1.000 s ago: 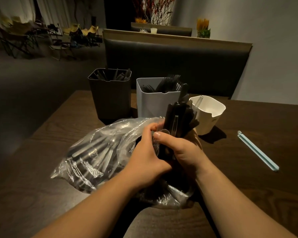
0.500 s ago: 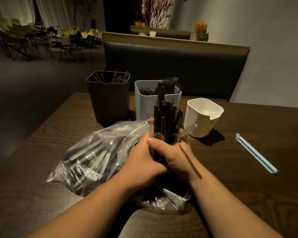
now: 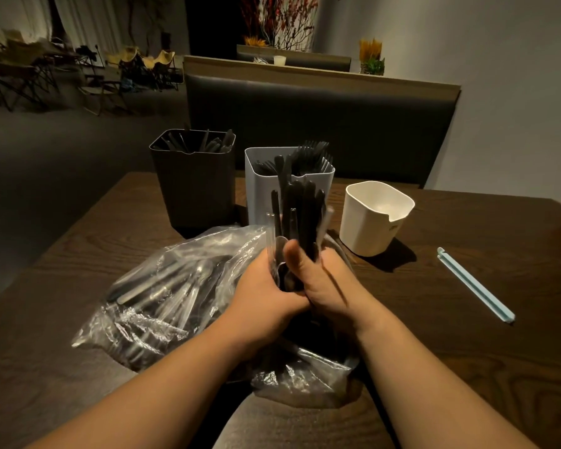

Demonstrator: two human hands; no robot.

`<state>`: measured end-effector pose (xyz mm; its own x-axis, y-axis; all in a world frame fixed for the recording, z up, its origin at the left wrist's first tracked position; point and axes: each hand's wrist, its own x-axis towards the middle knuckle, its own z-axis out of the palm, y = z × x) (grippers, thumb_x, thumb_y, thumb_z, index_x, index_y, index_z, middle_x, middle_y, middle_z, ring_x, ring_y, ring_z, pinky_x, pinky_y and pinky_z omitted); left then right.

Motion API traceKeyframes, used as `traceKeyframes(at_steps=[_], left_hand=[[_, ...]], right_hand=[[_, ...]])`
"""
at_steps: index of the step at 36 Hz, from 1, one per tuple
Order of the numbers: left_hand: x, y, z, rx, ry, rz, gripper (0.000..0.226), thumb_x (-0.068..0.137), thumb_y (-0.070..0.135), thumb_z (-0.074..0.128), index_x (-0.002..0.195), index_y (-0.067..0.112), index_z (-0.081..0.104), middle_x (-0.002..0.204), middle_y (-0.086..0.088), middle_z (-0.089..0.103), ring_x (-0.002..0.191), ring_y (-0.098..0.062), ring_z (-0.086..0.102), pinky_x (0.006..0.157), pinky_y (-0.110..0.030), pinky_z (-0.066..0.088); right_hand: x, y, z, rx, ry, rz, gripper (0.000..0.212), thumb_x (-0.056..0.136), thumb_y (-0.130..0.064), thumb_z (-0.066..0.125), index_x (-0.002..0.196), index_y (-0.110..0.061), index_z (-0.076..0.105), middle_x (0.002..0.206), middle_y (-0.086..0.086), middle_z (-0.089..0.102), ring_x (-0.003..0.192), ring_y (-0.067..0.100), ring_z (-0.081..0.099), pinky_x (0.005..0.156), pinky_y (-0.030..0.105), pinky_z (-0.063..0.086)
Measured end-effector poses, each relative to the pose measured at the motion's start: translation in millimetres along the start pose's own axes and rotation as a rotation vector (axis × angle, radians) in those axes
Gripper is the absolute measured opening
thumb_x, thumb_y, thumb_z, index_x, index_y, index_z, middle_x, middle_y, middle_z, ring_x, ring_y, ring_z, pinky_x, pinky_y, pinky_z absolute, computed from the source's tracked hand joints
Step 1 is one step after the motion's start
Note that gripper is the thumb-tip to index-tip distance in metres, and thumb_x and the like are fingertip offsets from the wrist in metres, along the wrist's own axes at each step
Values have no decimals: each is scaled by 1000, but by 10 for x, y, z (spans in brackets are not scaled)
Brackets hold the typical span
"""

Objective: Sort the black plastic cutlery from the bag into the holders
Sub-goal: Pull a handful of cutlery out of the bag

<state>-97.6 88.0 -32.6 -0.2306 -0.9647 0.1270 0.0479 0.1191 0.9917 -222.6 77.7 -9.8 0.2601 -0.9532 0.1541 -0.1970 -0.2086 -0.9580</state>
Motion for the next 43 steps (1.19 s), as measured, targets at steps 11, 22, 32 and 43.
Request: traceKeyframes(at_steps=[11,22,32,43], left_hand=[[15,48,30,-135,13,-19,50,77,-20,70,111,16,64,101,-10,77,96,-24,75,82,-41,62],[36,55,-14,-142,68,12,40,72,-18,68,92,17,66,85,-11,75,82,-28,74,75,-45,61],[69,65,-104,-352,53,13,30,64,-4,71,92,-9,63,78,-22,69,71,-32,71,65,-37,57],[62,82,-85,-403,47,-36,16,65,-7,65,78,0,66,69,-17,62,67,-31,64,66,-44,54]], right_hand=[[56,54,-28,-87,24,111,36,101,-44,24,133,-38,38,136,-26,32,118,-23,26,75,-15,20],[52,-99,-92,350,463,-51,21,106,-14,44,95,-13,63,66,1,58,59,11,55,57,22,49],[42,24,-152,-186,-18,371,41,106,-18,43,69,-23,59,56,-2,54,50,12,45,46,22,35],[60,58,-131,-289,-62,549,35,97,3,37,81,-18,60,55,1,52,40,10,41,38,19,30]])
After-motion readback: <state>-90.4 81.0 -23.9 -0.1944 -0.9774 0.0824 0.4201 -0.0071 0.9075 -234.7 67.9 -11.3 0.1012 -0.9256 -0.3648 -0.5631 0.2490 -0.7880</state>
